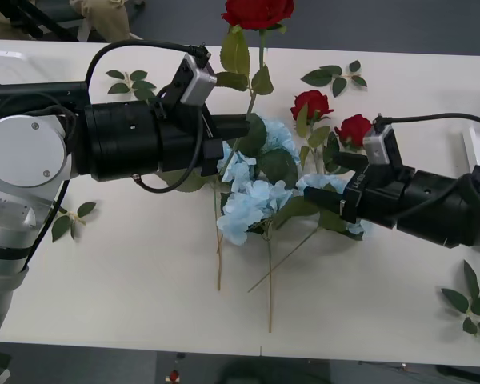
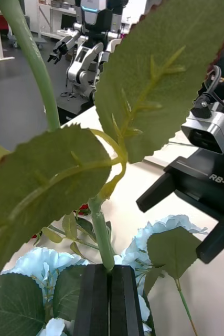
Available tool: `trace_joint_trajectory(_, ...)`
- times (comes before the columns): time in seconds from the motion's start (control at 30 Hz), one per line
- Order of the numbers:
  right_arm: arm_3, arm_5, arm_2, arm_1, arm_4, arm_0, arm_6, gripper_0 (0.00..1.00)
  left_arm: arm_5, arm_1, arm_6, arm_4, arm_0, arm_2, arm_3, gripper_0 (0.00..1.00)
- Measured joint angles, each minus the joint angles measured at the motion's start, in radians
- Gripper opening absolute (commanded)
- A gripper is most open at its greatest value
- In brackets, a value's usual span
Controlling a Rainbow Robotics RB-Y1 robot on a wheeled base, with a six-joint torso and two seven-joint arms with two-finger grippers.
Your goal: Put the red flowers into the right box and the blue flowers into the left box
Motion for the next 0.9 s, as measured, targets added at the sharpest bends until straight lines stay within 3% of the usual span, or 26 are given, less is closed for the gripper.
trace_joint_trajectory(0.47,0.0,-0.177,0.174,-0.018,-0.103,-0.001,0.148,0.98,0.0,0.0,0.0,0.0,0.0,0.0,0.0,0.0)
trace_joint_trajectory(0.9,0.082,-0.199,0.203,0.155,-0.04,-0.087,0.148,0.98,0.0,0.0,0.0,0.0,0.0,0.0,0.0,0.0)
